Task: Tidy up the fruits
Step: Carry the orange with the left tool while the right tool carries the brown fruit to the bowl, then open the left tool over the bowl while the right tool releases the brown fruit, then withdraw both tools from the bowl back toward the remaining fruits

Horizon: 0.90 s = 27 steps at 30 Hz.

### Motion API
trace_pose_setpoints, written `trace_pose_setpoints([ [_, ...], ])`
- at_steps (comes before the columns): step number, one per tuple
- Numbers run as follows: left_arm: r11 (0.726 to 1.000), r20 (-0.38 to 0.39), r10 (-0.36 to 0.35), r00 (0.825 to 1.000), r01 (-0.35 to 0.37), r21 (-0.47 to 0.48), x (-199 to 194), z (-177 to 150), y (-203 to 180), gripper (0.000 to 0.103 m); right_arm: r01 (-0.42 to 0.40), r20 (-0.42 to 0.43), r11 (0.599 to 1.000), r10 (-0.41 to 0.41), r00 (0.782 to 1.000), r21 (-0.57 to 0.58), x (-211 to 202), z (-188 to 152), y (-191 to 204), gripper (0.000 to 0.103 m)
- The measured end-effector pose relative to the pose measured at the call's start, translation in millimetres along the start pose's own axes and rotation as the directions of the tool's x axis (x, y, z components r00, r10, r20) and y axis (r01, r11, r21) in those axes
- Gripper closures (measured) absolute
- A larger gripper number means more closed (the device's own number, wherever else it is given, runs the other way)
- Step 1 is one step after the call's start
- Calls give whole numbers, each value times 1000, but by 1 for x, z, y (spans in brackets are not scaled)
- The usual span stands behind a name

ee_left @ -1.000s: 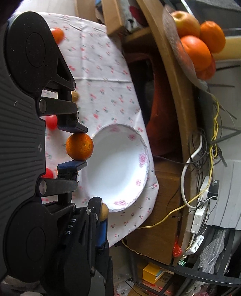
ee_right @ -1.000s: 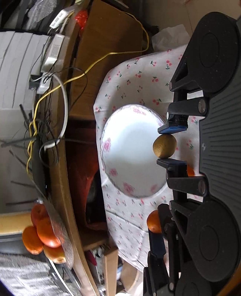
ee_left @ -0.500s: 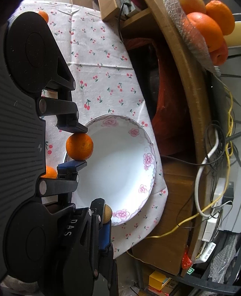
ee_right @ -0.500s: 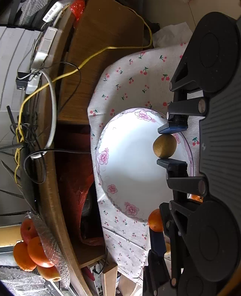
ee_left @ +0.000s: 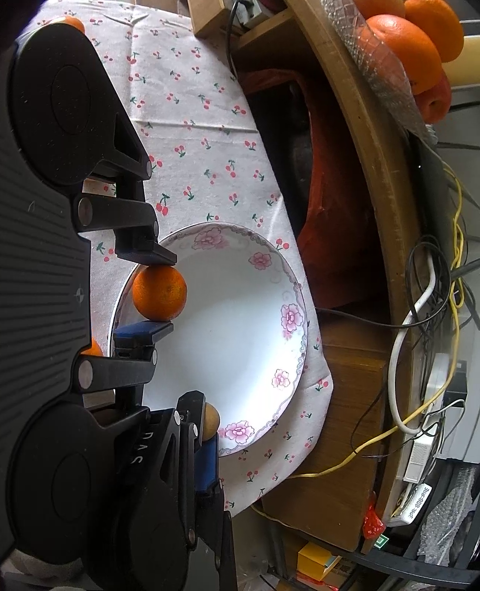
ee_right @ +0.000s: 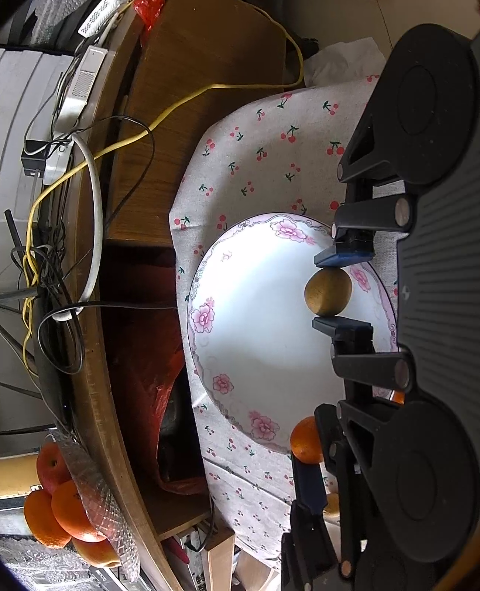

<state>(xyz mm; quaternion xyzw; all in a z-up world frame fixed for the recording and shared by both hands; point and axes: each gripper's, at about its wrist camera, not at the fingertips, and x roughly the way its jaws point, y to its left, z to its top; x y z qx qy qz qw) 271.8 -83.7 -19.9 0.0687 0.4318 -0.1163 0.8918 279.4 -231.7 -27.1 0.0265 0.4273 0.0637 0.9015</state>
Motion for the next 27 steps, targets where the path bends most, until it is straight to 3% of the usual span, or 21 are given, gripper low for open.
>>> trace_pose_setpoints([
  [10,1000,-5,9,1000,-9,-22,0,0,4,50,5,1,1000,-5,1000,12,-1,2,-1,72],
  [27,999,18,14,1000,-13,-50,-14,3,11,45,-8,14,999,8,1000,50,-13,6,-4,59],
])
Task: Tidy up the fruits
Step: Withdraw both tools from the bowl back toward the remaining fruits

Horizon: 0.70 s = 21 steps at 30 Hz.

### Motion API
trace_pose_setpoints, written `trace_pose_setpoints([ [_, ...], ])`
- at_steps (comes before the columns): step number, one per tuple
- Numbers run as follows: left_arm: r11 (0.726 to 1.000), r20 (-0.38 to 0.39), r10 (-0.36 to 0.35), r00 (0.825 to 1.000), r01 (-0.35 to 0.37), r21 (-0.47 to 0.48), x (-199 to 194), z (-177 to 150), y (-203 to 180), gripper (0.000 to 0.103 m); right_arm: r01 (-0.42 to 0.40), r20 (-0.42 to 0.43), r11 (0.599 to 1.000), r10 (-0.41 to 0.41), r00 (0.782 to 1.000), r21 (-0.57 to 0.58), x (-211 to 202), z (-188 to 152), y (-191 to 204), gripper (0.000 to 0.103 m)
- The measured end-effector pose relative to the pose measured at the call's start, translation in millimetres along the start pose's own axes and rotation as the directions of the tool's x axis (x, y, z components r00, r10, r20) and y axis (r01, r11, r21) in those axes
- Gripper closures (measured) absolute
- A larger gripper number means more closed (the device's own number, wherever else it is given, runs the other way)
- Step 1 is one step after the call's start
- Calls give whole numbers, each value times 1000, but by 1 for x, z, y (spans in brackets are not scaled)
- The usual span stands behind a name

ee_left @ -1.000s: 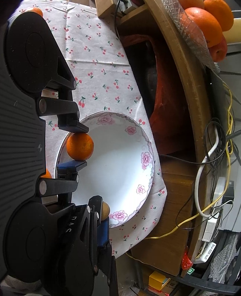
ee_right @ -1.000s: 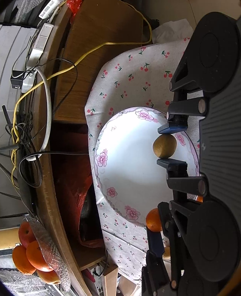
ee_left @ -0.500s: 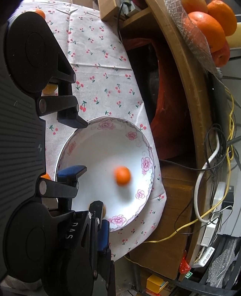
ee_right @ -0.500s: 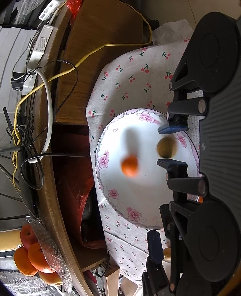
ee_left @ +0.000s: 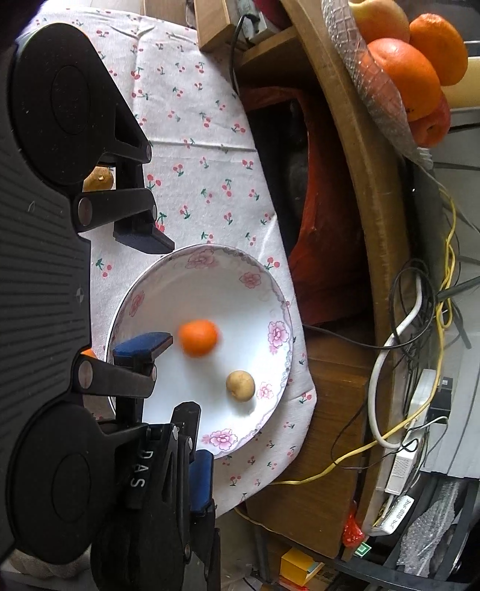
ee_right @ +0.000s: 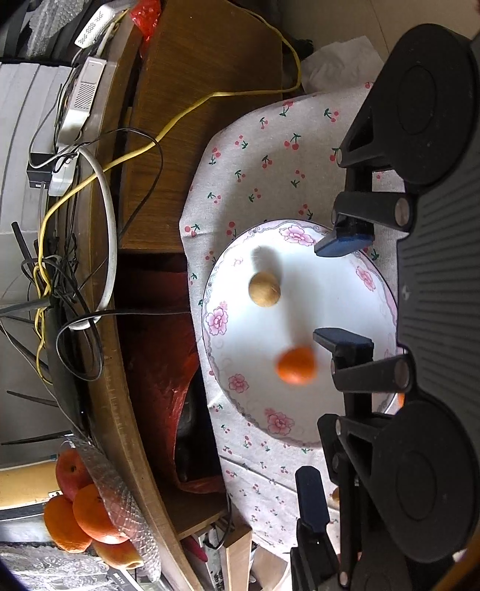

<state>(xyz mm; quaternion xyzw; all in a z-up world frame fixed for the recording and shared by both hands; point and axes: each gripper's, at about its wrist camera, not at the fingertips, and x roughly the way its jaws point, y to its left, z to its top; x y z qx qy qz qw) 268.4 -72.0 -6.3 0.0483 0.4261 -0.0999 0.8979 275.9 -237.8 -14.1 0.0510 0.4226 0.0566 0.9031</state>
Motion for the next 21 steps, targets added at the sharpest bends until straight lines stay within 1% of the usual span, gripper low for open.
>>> trace_pose_setpoints([
  [2,1000,5,1,1000,-1,-7,-2,1,2,43,-12,-4,1000,12,1000,21,-2,1,-2,58],
  [5,1000,11,-4,1000,4,-16,-5,2,3,42,-32,-8,998,32,999,49,-3,2,-4,57],
  [8,1000,14,-5,1000,5,-16,-7,3,3,42,-35,-9,998,36,999,57,-5,2,-4,56],
  [13,1000,18,-10,1000,11,-29,-10,3,5,38,-52,-16,995,53,998,91,-7,3,-9,52],
  [21,999,33,-19,999,20,-35,-19,4,6,38,-54,6,992,54,999,111,-18,4,-11,51],
])
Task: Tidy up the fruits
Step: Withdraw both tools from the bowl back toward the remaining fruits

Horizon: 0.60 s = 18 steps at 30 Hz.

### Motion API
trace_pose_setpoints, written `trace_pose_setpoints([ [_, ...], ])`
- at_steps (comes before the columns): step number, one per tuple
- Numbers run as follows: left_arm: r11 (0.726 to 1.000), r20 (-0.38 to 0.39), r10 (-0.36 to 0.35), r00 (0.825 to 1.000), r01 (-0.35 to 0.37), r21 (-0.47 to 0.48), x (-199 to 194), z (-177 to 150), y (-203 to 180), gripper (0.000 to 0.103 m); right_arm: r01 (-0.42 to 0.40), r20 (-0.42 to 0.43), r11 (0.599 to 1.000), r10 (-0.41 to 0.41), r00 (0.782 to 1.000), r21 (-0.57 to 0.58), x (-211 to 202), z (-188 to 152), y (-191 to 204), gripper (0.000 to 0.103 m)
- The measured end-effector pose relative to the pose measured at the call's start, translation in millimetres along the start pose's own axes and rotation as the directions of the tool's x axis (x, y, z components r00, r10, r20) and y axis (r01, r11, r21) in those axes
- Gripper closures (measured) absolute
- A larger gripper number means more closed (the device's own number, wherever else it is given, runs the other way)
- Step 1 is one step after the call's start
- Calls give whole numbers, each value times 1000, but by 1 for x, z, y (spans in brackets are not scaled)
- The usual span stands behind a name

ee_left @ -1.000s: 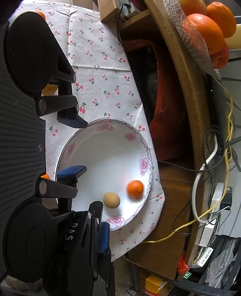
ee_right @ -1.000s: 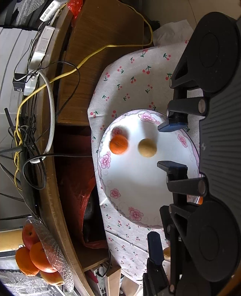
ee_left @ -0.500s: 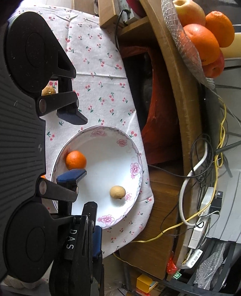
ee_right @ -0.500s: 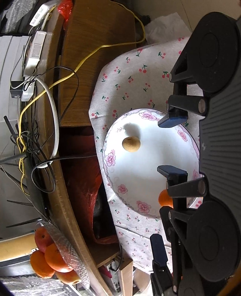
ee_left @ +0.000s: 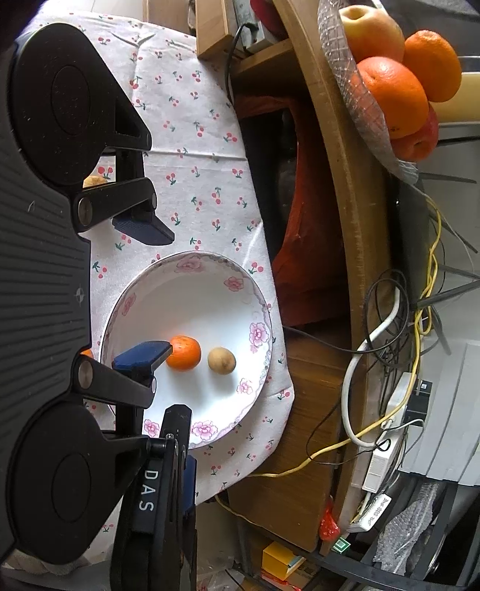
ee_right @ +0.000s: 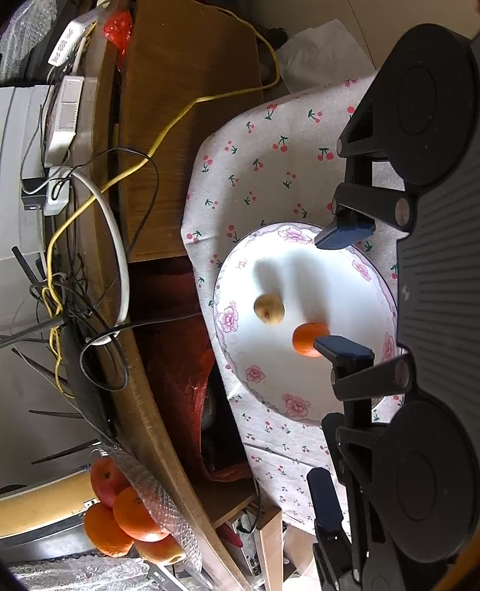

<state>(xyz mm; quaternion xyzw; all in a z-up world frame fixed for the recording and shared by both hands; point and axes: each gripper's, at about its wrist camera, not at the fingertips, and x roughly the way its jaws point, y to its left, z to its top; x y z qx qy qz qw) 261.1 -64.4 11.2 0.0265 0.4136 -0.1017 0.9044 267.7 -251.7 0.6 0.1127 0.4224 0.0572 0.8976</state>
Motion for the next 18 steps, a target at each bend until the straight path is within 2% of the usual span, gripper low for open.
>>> trace_pose_setpoints([
  [18,1000,22,0,1000,0,-14,-38,-16,10,36,3,20,1000,-3,1000,-15,-36,-22,19,51],
])
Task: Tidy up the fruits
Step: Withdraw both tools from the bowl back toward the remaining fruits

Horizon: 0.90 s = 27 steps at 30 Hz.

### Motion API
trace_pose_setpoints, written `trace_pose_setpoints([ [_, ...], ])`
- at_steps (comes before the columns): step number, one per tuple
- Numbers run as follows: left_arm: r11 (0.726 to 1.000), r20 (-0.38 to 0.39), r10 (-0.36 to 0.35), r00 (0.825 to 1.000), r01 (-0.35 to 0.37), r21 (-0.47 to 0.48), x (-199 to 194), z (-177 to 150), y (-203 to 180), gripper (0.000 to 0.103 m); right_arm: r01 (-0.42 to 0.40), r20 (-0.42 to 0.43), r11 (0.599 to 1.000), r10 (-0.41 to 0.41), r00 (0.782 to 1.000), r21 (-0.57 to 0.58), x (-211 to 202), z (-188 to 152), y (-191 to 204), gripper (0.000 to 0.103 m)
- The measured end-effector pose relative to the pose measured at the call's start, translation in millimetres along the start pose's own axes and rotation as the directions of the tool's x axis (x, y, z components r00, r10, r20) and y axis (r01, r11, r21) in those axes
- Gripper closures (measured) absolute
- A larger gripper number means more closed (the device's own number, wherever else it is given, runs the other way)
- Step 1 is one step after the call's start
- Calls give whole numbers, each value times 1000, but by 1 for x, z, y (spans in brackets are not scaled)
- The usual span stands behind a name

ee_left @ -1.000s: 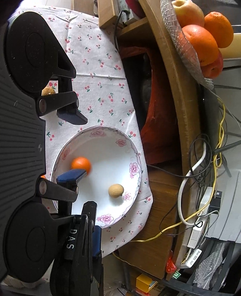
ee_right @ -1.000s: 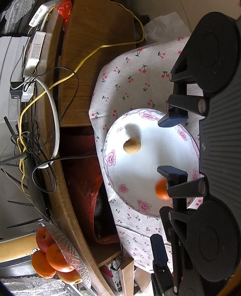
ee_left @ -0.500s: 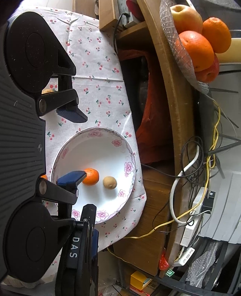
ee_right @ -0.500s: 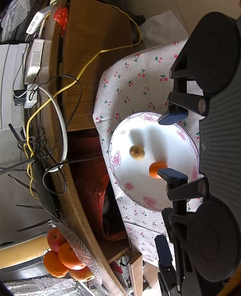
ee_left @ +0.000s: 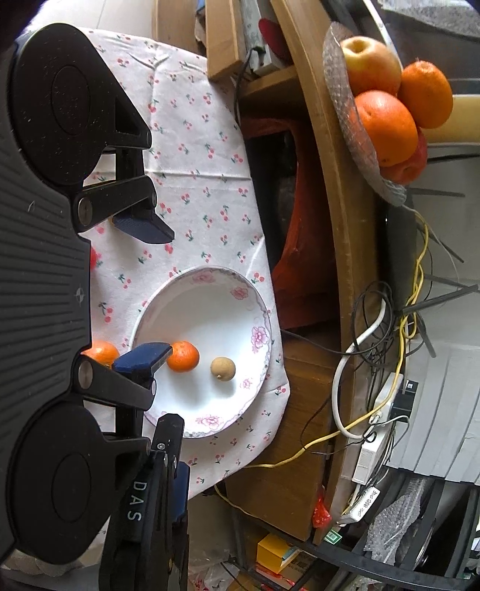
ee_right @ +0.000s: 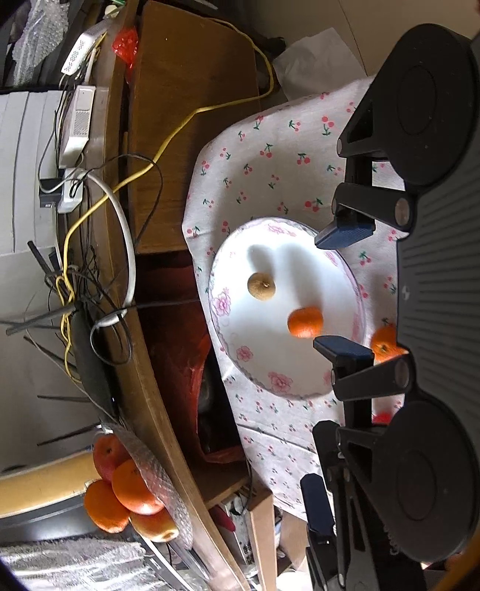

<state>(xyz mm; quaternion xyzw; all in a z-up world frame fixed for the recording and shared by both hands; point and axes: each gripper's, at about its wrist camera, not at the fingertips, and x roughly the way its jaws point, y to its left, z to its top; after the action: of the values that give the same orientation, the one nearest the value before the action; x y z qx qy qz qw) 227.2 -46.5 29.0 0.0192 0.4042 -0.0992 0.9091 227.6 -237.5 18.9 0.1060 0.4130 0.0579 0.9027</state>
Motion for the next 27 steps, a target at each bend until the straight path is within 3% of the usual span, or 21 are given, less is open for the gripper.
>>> trace_pose_setpoints([
  [17,999,-66,41,997,-40,16,-23,-45,25,36,-14,-68,997,9,998,-76,-10,-36,28,51],
  [27,998,-93,56,994,-55,6,-39,-67,50,36,-118,-123,971,94,988,-207,-19,-64,68,51],
])
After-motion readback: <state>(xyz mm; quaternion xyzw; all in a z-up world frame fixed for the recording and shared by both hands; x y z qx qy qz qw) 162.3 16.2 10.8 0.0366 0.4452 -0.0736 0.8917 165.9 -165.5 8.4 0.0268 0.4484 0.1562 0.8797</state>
